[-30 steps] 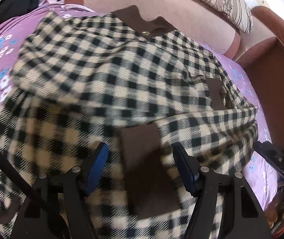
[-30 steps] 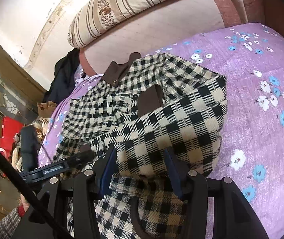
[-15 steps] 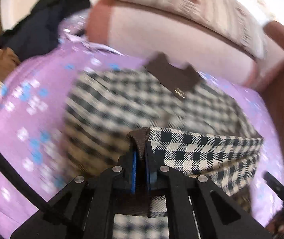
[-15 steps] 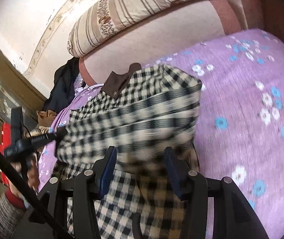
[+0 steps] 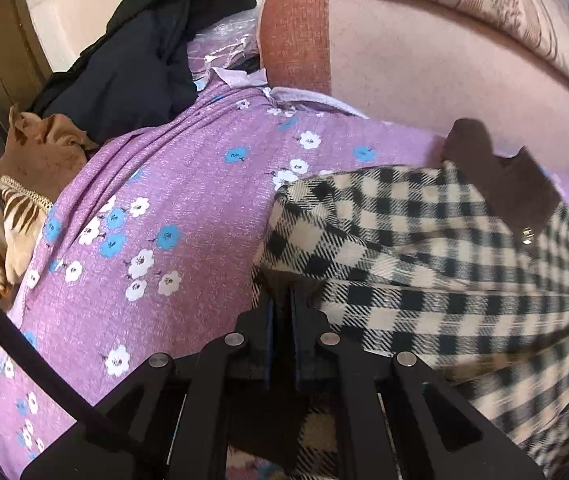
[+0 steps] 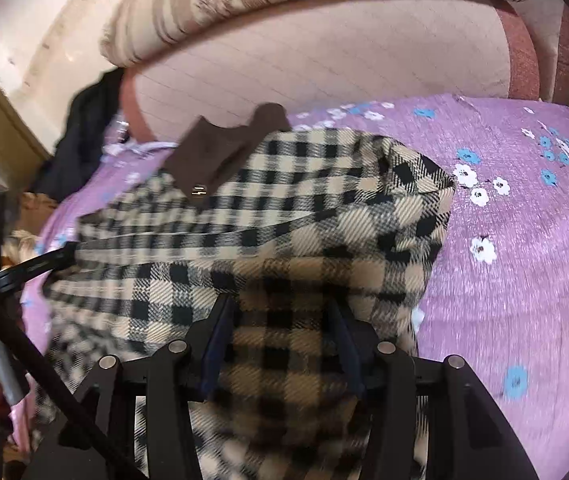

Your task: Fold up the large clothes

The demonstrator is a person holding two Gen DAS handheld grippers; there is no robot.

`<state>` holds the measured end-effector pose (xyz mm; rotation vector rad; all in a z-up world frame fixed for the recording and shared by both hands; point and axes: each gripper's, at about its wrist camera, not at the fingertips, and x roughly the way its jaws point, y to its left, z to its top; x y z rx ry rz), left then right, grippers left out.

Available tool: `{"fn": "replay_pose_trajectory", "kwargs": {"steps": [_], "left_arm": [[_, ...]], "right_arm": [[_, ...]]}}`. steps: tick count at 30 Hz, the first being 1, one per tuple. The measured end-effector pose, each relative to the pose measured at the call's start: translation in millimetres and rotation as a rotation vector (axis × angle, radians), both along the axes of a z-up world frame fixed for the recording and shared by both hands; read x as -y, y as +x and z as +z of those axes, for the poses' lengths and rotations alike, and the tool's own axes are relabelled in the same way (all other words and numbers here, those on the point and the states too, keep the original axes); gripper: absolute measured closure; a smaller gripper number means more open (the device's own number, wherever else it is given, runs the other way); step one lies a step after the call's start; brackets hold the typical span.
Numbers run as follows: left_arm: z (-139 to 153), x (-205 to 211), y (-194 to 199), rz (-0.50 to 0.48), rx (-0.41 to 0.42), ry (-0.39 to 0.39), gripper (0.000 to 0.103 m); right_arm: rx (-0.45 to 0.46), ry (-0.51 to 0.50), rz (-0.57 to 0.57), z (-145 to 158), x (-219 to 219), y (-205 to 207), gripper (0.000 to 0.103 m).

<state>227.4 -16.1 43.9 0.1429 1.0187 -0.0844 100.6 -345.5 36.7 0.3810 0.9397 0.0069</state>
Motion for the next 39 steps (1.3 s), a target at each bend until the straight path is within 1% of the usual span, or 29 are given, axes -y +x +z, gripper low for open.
{"fn": "replay_pose_trajectory", "kwargs": {"steps": [1, 3, 4, 6, 7, 9, 11, 12, 13, 14, 16, 19, 20, 21, 22, 24, 25, 27, 28, 29, 30, 31, 32, 33, 34, 36, 37, 38, 39], "left_arm": [[-4.4, -1.2, 3.7, 0.006, -0.008, 0.0, 0.095], [-9.6, -2.1, 6.5, 0.017, -0.005, 0.008, 0.091], [-11.2, -1.8, 8.0, 0.019, -0.001, 0.012, 0.089], [-12.2, -2.2, 8.1, 0.039, 0.017, 0.038, 0.075], [-11.1, -3.8, 7.2, 0.049, 0.02, 0.04, 0.073], [-7.7, -10.3, 6.7, 0.054, 0.001, -0.004, 0.073], [-0.4, -25.3, 4.1, 0.078, -0.028, -0.088, 0.073], [5.2, -36.4, 1.2, 0.1, -0.032, -0.141, 0.07], [10.2, -44.5, -3.5, 0.117, -0.029, -0.174, 0.068], [14.3, -51.6, -6.9, 0.129, -0.022, -0.197, 0.064], [24.5, -64.1, -14.1, 0.142, 0.001, -0.224, 0.063], [36.0, -62.1, -23.1, 0.103, 0.037, -0.238, 0.063], [38.6, -57.3, -25.3, 0.08, 0.046, -0.244, 0.063], [40.4, -48.9, -29.2, 0.041, 0.054, -0.251, 0.063], [41.0, -39.8, -31.7, 0.006, 0.055, -0.253, 0.063], [35.0, -20.3, -35.8, -0.066, 0.048, -0.234, 0.063], [29.6, -11.2, -36.0, -0.091, 0.043, -0.207, 0.063], [13.1, -0.1, -34.8, -0.087, 0.022, -0.13, 0.063], [-2.1, 4.1, -31.6, -0.068, 0.001, -0.071, 0.063], [-10.9, 5.9, -30.4, -0.061, -0.002, -0.035, 0.062], [-15.9, 7.1, -30.7, -0.064, 0.017, -0.011, 0.056], [-16.1, 9.3, -33.9, -0.068, 0.059, 0.022, 0.053], [-14.8, 10.8, -35.3, -0.071, 0.067, 0.043, 0.051], [-11.7, 11.3, -36.6, -0.082, 0.058, 0.044, 0.051], [-7.6, 9.2, -38.5, -0.088, 0.048, 0.03, 0.051], [2.8, -0.9, -44.9, -0.085, 0.033, -0.024, 0.051], [10.4, -14.9, -51.4, -0.075, 0.024, -0.083, 0.051], [14.3, -25.4, -57.4, -0.067, 0.016, -0.118, 0.05], [17.0, -37.3, -63.0, -0.06, 0.004, -0.151, 0.045]], "right_arm": [[-0.011, -0.007, -0.006, -3.4, 1.3, 5.0, 0.049], [-0.046, -0.018, -0.003, -12.3, 2.1, 13.7, 0.049], [-0.05, -0.023, -0.005, -14.5, 2.0, 16.2, 0.049], [-0.049, -0.043, -0.008, -15.4, 0.0, 20.0, 0.048], [-0.056, -0.057, -0.003, -15.8, -2.2, 21.6, 0.046], [-0.063, -0.086, 0.009, -15.1, -7.5, 24.2, 0.043], [-0.069, -0.108, 0.016, -10.7, -10.6, 24.8, 0.042], [-0.067, -0.106, 0.015, -7.4, -10.2, 23.8, 0.042], [-0.043, -0.099, 0.007, 0.7, -9.3, 18.8, 0.042], [0.004, -0.09, -0.008, 12.3, -8.2, 11.4, 0.042], [0.07, -0.074, -0.018, 30.6, -10.0, 1.7, 0.042], [0.119, -0.05, 0.023, 47.5, -24.5, -0.4, 0.043], [0.126, -0.028, 0.049, 48.9, -31.1, 1.6, 0.045], [0.125, 0.017, 0.093, 47.9, -39.7, 5.3, 0.055], [0.116, 0.056, 0.13, 44.9, -48.1, 9.5, 0.06], [0.097, 0.111, 0.192, 35.6, -67.9, 18.5, 0.06], [0.079, 0.129, 0.224, 28.3, -78.8, 25.0, 0.06], [0.03, 0.166, 0.262, 10.3, -93.1, 37.0, 0.06], [-0.001, 0.177, 0.261, 0.0, -96.1, 42.4, 0.06], [-0.025, 0.178, 0.252, -8.7, -96.9, 45.8, 0.06], [-0.045, 0.2, 0.238, -20.5, -94.7, 49.5, 0.06], [-0.037, 0.225, 0.226, -23.6, -90.7, 48.8, 0.061], [-0.031, 0.263, 0.209, -24.2, -85.4, 46.9, 0.062], [-0.043, 0.278, 0.2, -23.1, -82.8, 46.3, 0.062], [-0.053, 0.271, 0.187, -19.7, -79.6, 43.5, 0.062], [-0.042, 0.219, 0.148, -7.6, -69.5, 31.5, 0.059], [-0.024, 0.207, 0.134, 0.1, -60.4, 19.9, 0.056], [-0.016, 0.203, 0.119, 6.1, -49.2, 5.6, 0.054], [-0.011, 0.201, 0.104, 9.1, -38.5, -6.1, 0.053]]}}
